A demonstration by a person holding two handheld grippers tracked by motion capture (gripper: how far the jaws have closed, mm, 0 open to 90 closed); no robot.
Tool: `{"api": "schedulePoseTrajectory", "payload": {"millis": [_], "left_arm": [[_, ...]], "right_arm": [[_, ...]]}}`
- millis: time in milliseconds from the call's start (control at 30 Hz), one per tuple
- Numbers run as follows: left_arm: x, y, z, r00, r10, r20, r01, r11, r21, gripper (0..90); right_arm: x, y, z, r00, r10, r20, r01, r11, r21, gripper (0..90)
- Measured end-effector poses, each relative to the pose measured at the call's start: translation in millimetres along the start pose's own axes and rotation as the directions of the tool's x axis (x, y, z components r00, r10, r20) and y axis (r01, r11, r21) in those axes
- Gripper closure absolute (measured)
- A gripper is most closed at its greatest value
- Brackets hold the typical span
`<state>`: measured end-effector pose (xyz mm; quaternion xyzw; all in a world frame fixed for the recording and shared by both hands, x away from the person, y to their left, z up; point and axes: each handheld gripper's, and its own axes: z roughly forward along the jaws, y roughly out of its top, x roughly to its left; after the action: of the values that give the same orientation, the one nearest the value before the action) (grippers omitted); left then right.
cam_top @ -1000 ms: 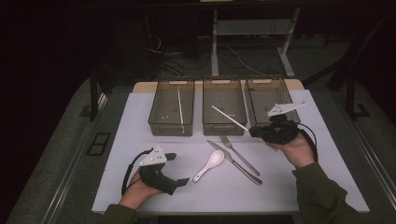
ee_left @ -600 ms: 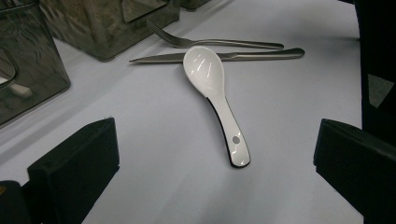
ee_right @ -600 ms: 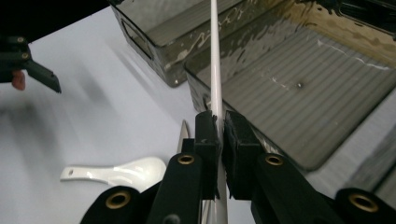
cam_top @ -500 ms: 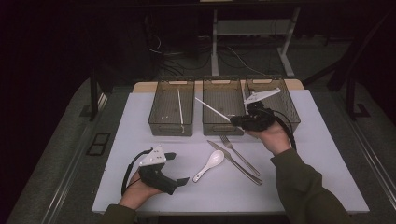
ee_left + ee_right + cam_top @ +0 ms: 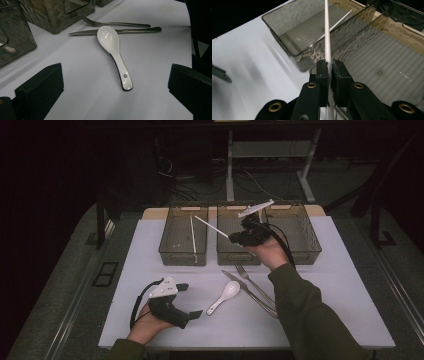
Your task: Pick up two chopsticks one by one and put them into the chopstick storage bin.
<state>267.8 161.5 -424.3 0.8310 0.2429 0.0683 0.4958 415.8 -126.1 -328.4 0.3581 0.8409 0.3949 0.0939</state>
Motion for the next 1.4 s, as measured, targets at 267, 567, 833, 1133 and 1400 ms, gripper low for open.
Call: {"api": "schedulePoseTrajectory", "payload": {"millis": [267, 567, 833, 1133, 1400], "left_arm": [[-0.5, 0.2, 0.7, 1.0000, -0.003, 0.006, 0.003, 0.9999, -0.011, 0.0], [-0.1, 0.1, -0.5, 0.9999, 0.005, 0.011, -0.005, 0.9999, -0.010, 0.0], [-0.6, 0.8, -0.9, 0.9998, 0.003, 0.019, -0.003, 0.9999, -0.012, 0.0], [-0.5, 1.1, -1.1, 0.9998, 0.002, 0.022, -0.001, 0.9999, -0.017, 0.0], [-0.6, 1.3, -0.7, 0.9997, 0.006, 0.023, -0.005, 0.9998, -0.018, 0.0]], "right_arm": [[6.6, 21.9, 34.6, 1.0000, 0.000, 0.005, 0.000, 1.000, 0.030, 84.2], [15.3, 44.4, 80.2, 0.9999, 0.010, 0.009, -0.011, 0.997, 0.079, 84.1], [17.7, 60.7, 114.0, 0.9979, 0.030, 0.056, -0.037, 0.993, 0.115, 84.1], [20.3, 69.1, 139.9, 0.9951, 0.072, 0.068, -0.079, 0.989, 0.122, 84.1], [24.9, 70.3, 147.3, 0.9953, 0.075, 0.063, -0.082, 0.990, 0.117, 75.9]]}}
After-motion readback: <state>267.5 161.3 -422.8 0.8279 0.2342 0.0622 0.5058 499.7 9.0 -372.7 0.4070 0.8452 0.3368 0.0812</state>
